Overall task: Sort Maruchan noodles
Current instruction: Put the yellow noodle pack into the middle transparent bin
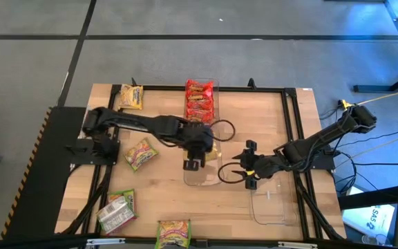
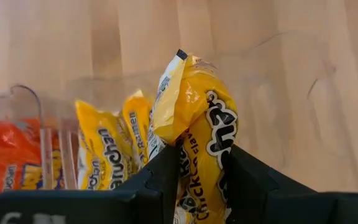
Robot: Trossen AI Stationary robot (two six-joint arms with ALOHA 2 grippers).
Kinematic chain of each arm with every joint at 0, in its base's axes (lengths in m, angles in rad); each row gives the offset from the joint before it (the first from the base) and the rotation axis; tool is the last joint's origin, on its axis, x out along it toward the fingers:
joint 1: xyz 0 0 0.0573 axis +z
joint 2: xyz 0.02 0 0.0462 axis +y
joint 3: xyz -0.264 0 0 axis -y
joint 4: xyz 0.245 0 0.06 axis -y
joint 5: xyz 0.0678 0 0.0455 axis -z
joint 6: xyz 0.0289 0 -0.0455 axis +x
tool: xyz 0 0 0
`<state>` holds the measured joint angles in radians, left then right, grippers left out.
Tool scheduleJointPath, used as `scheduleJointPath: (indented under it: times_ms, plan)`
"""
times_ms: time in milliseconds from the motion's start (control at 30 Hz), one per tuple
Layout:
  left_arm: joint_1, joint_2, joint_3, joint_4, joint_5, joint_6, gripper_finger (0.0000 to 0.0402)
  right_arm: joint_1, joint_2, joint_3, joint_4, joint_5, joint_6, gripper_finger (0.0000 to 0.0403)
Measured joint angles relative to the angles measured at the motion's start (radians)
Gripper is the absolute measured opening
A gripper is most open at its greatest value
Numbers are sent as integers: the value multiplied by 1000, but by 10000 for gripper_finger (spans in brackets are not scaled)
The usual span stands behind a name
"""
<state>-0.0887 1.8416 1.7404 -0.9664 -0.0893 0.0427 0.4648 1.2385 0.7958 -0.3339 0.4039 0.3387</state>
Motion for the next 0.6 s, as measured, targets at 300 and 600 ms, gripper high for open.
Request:
scheduleJointPath:
  times_ms: [300, 600]
  plan:
    - [0, 128, 29, -69, 1, 48, 103, 0, 0, -39, 53, 3, 1, 221]
    - [6, 204, 28, -25, 2, 70, 103, 0, 0, -39, 63, 7, 1, 221]
